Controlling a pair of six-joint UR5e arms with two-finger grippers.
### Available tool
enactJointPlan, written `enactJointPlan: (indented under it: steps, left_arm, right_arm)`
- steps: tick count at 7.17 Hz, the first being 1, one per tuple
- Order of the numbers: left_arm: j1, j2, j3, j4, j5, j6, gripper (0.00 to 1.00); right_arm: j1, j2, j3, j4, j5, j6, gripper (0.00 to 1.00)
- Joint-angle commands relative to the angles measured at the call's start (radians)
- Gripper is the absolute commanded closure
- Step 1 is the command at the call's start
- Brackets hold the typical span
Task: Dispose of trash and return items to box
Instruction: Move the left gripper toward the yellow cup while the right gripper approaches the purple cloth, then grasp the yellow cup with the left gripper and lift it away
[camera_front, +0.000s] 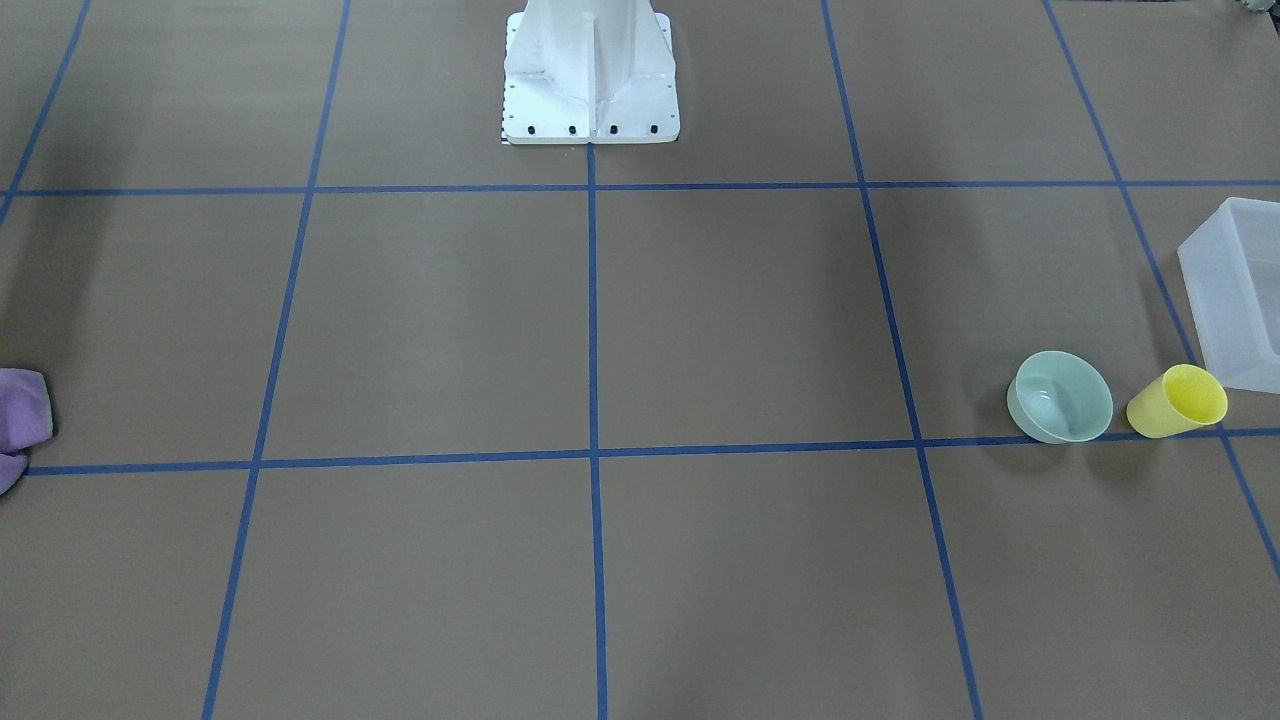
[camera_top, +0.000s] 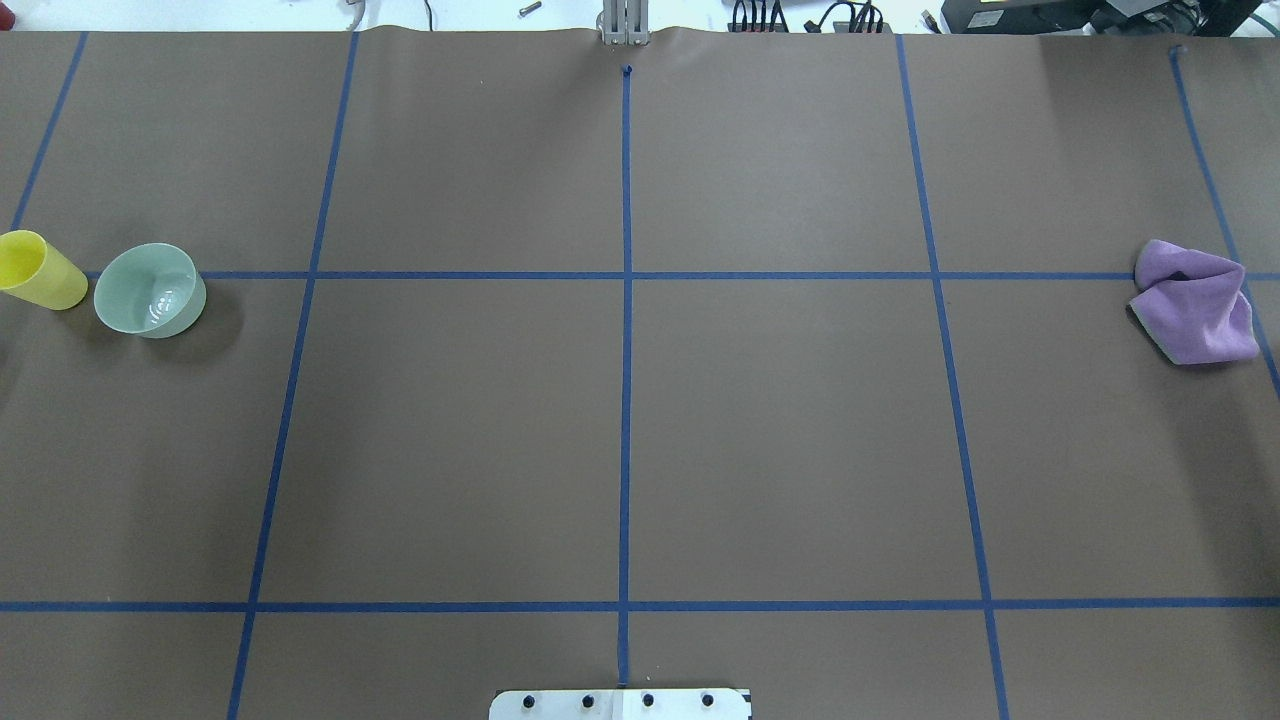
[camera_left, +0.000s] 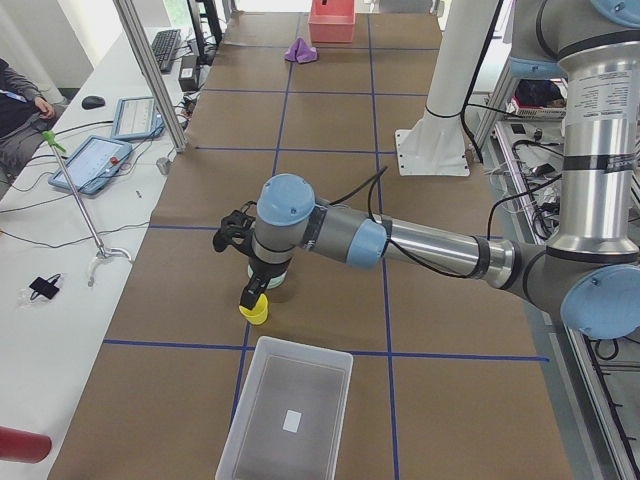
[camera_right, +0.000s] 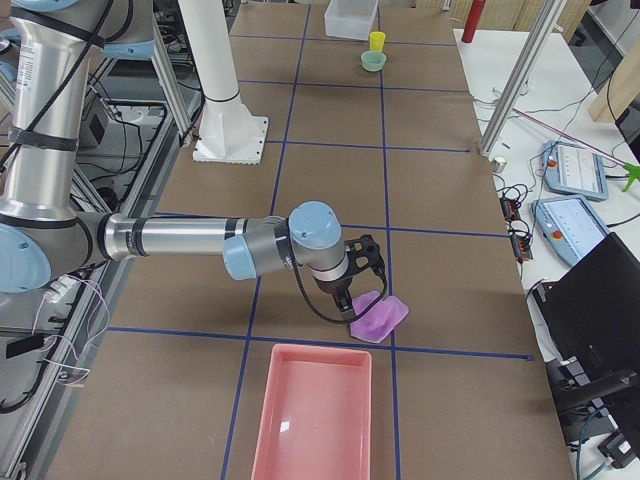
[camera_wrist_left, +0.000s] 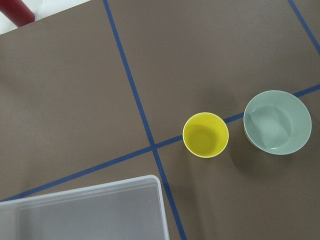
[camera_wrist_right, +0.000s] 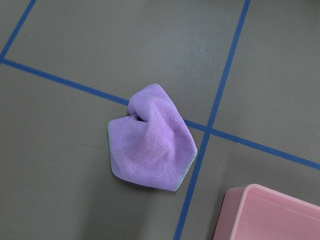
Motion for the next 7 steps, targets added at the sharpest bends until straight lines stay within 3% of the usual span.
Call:
enactJointPlan:
  steps: [1, 2, 4, 7]
  left_arm:
    - [0.165, -0.122, 0.141, -0.106, -0.001, -0.005, 0.03]
    - [0.175, -0.163, 0.280, -0.185, 0.003, -0.006, 0.02]
    - [0.176, -0.224, 0.529, -0.349, 0.031, -0.082, 0.02]
    - [0.300, -0.235, 0.608, -0.495, 0.071, -0.213, 0.02]
  right_arm:
    - [-0.137, 0.059, 0.018, 0.028, -0.085, 0.275, 0.00]
    - [-0.217, 0.070, 0.033, 0.028, -0.172, 0.388, 0.00]
    - [-0.268, 0.073, 0.040, 0.031, -0.208, 0.434, 0.00]
    - [-0.279, 0.073, 0.040, 0.033, -0.211, 0.434, 0.00]
